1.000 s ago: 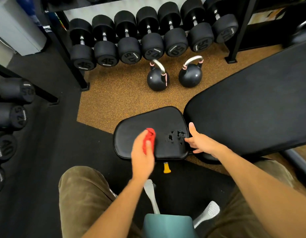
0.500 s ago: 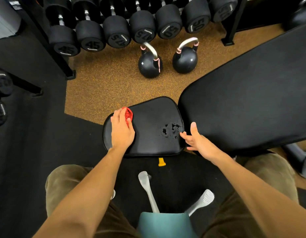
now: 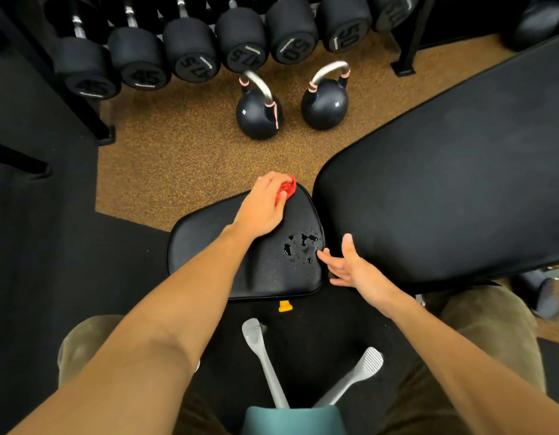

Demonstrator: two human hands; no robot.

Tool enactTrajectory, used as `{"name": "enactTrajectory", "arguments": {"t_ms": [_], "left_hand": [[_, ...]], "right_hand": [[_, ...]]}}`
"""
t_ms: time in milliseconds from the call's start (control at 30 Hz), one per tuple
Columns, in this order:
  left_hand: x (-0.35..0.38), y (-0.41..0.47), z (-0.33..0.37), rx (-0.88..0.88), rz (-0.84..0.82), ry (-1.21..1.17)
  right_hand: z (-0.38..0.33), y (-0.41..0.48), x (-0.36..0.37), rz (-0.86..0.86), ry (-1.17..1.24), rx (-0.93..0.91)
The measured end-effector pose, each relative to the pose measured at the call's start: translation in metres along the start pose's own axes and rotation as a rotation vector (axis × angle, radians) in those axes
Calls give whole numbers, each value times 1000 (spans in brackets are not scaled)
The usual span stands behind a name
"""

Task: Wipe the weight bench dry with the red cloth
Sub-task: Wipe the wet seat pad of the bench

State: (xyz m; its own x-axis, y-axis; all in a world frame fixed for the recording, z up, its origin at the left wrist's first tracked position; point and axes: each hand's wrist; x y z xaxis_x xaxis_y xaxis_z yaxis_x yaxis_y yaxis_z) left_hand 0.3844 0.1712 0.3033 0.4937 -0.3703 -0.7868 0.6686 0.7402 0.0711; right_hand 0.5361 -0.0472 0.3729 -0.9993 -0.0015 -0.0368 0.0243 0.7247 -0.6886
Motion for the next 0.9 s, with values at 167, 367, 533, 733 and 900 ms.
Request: {"name": "enactTrajectory", "arguments": {"t_ms": [167, 367, 533, 733, 900], "left_hand": [[17, -8, 24, 142, -100, -40], [19, -37, 49, 254, -186, -81], [29, -71, 56, 252, -234, -45], [36, -119, 64, 195, -243, -29], [34, -153, 75, 134, -254, -77]], "right_hand": [[10, -2, -2, 13, 199, -24], [31, 0, 4, 222, 477, -138], [37, -8, 22, 421, 500, -144], [49, -23, 36, 441, 453, -77], [59, -32, 46, 337, 403, -3]]}}
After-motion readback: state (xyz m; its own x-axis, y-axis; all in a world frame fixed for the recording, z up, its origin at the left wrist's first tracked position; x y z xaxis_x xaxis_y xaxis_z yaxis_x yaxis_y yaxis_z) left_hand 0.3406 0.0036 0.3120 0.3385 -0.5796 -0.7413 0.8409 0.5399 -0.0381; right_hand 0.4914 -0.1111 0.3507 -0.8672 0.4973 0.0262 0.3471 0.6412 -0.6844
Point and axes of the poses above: each hand's wrist, its own y-axis towards the middle knuckle, its own x-axis out of the palm, z = x × y, and after that the axes turned 4 degrees about -x, right-handed
